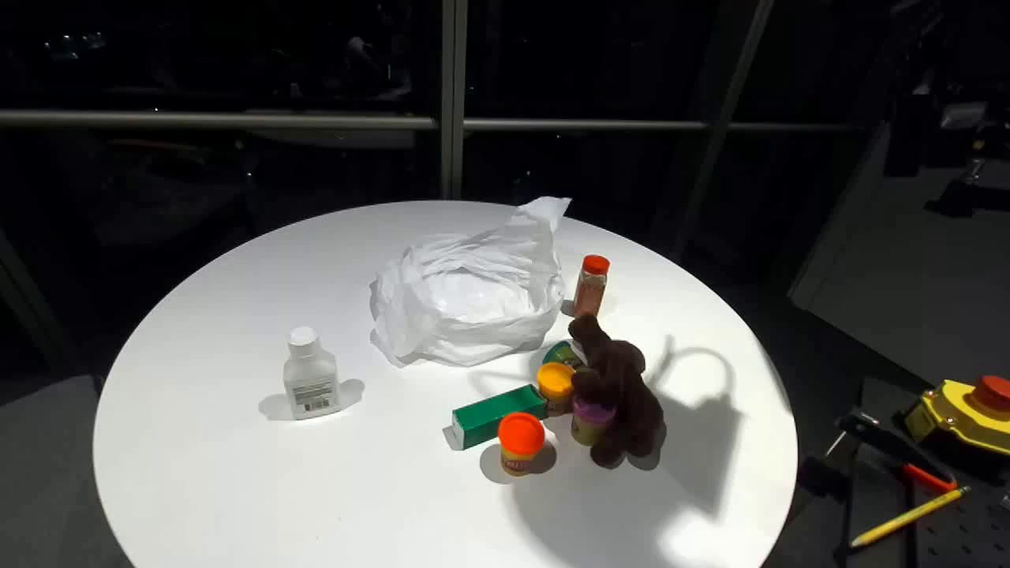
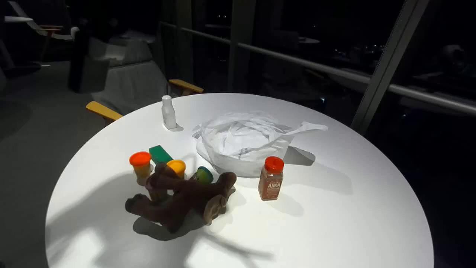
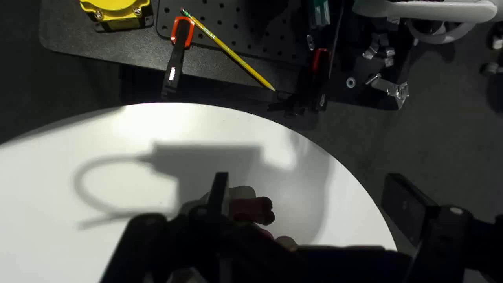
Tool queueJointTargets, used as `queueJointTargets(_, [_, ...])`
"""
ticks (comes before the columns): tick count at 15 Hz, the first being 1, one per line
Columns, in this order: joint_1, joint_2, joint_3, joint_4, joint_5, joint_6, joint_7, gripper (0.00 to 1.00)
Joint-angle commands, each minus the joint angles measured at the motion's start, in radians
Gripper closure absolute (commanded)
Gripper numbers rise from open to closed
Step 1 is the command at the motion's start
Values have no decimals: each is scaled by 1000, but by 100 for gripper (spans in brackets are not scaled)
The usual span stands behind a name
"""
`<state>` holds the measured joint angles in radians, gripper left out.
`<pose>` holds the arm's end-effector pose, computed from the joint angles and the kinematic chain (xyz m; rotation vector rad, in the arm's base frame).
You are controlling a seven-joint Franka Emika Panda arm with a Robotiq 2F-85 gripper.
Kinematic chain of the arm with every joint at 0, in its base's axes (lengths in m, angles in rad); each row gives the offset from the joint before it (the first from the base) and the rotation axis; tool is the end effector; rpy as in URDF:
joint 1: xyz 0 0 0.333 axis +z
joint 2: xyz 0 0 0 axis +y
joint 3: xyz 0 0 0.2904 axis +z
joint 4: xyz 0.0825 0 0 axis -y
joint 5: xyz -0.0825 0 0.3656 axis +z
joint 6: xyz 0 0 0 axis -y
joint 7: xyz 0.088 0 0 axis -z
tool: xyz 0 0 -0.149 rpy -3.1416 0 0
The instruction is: Put the containers, reindeer toy and green block inside the white plastic bag
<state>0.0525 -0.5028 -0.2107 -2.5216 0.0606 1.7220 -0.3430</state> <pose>0.3362 -0.0407 0.3726 -2.8756 -0.2994 0.3811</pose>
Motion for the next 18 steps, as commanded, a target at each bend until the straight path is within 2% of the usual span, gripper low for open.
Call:
queueJointTargets(1, [-28,3,25,4,10,-3,-10,0])
queueJointTargets(9, [-28,1,25,6,10,-3,-10,0])
queueJointTargets(12, [-30,84,28,28,54,109,52,0])
queueJointTargets(18, [-42,294,78,39,100,484,229,0])
